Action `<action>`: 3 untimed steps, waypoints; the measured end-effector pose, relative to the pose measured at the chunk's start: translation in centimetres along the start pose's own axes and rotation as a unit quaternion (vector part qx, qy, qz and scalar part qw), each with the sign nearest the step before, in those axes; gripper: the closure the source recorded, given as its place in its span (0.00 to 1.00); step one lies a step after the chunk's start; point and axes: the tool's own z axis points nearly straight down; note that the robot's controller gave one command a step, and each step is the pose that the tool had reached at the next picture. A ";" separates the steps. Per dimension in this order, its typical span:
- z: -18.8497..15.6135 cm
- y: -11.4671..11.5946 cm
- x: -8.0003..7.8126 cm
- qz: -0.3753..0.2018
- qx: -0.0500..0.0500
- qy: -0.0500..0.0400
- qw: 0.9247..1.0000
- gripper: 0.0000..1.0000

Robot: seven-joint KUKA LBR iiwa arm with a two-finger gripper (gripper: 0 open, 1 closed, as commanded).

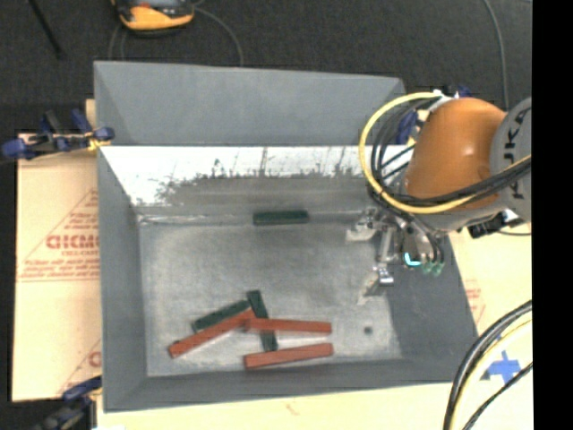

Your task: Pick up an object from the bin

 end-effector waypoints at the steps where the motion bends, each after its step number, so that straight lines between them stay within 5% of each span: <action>1: -0.4 0.0 -0.2 -0.001 0.001 -0.004 1.000 0.00; 3: 7.9 3.9 4.4 -0.058 0.000 -0.004 0.998 0.00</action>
Offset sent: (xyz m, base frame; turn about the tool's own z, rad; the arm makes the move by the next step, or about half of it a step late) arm -0.0396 0.0529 -0.0869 -0.1243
